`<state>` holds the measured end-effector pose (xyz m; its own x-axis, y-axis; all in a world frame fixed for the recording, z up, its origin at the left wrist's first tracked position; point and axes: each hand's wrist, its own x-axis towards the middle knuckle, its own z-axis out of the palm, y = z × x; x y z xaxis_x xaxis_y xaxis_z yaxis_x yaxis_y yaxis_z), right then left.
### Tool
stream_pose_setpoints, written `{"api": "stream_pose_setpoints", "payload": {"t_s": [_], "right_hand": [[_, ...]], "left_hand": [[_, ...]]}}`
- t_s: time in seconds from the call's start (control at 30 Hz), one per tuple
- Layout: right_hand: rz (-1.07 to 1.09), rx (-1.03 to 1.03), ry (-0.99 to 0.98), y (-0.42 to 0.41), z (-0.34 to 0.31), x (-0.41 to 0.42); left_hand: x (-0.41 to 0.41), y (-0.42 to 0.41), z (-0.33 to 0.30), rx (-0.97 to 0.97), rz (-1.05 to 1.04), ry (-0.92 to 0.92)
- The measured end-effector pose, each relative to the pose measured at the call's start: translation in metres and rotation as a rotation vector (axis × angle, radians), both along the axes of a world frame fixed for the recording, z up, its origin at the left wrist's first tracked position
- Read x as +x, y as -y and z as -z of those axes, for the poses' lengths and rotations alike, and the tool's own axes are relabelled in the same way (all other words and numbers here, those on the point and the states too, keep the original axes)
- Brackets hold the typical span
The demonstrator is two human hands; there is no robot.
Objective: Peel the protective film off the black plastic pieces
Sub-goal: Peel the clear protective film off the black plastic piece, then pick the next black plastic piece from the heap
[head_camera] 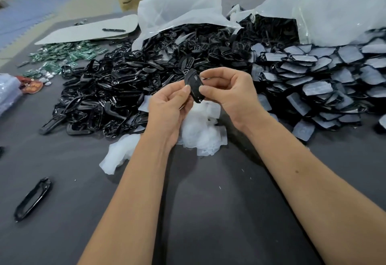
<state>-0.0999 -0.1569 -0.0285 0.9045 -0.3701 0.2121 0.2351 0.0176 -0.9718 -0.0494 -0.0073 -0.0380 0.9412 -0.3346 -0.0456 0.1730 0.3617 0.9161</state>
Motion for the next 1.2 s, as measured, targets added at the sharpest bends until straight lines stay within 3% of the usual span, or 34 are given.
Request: {"api": "stream_pose_setpoints", "payload": {"t_s": [0.17, 0.3, 0.47, 0.57, 0.73, 0.9, 1.03, 1.2], "right_hand": [[0.415, -0.728, 0.053, 0.034, -0.022, -0.012], [0.590, -0.979, -0.041, 0.076, -0.033, -0.030], [0.687, -1.010, -0.189, 0.124, -0.046, -0.053], [0.702, -1.053, -0.298, 0.143, -0.053, -0.055], [0.601, -1.107, -0.405, 0.149, -0.061, -0.052], [0.621, -1.010, -0.279, 0.132, -0.068, -0.043], [0.488, -0.950, -0.116, 0.092, -0.069, -0.023], [0.171, -1.129, -0.211, 0.041, -0.047, 0.012]], "left_hand": [[-0.003, 0.043, -0.021, -0.072, 0.021, -0.062], [-0.016, 0.105, -0.034, 0.112, 0.077, 0.136], [-0.035, 0.158, -0.045, 0.353, 0.112, 0.413], [-0.046, 0.165, -0.045, 0.398, 0.020, 0.527], [-0.052, 0.151, -0.033, 0.376, -0.088, 0.521], [-0.035, 0.116, -0.021, 0.491, -0.155, 0.486], [-0.027, 0.083, -0.021, 0.719, -0.232, 0.607], [0.007, 0.042, -0.009, 1.154, -0.313, 0.702]]}}
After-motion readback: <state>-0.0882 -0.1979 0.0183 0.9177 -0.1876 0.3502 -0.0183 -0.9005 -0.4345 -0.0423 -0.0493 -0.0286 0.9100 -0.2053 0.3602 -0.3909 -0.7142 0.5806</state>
